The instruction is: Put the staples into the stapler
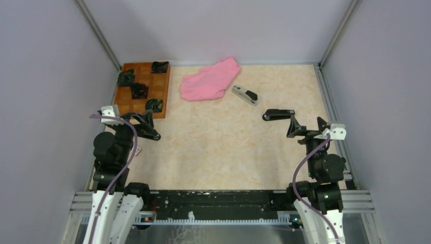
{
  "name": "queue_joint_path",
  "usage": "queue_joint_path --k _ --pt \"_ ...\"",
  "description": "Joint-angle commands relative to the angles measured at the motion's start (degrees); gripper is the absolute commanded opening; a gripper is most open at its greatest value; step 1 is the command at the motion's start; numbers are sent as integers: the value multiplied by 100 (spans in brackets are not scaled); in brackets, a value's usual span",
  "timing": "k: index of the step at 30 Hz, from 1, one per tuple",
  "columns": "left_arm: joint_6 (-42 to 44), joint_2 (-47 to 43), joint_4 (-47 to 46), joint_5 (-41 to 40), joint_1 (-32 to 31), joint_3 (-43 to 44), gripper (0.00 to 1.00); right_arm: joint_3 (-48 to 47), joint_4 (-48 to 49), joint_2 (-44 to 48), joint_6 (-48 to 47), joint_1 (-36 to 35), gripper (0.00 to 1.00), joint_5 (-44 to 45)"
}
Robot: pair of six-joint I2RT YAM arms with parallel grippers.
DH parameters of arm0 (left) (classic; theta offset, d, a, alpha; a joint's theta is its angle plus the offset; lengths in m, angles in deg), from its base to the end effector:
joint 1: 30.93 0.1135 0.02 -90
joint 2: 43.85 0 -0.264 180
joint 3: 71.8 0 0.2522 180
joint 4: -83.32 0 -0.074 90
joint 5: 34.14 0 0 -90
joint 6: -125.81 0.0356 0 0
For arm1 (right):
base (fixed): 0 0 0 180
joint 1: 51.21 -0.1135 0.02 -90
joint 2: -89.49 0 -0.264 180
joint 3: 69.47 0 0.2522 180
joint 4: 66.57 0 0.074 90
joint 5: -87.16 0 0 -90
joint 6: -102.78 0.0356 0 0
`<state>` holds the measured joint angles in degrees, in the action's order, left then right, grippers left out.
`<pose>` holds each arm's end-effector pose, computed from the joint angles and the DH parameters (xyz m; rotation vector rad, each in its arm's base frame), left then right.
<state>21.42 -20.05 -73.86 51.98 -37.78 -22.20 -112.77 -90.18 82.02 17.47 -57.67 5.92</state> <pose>0.1143 -0.0113 0.3355 -0.1544 1.5160 -0.2450 0.0696 0.0024 0.3186 0.1077 1.3560 0.0599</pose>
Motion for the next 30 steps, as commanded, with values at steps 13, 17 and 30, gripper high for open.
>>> queue_joint_path --k 13,17,30 --pt "-1443 900 1220 -961 43 376 99 94 252 289 94 44 99 -138" --pt "-2048 1401 1978 -1268 43 521 99 130 272 393 99 -5 99 -121" --pt "-3538 3043 2990 -1809 258 610 99 176 264 466 85 -153 99 -289"
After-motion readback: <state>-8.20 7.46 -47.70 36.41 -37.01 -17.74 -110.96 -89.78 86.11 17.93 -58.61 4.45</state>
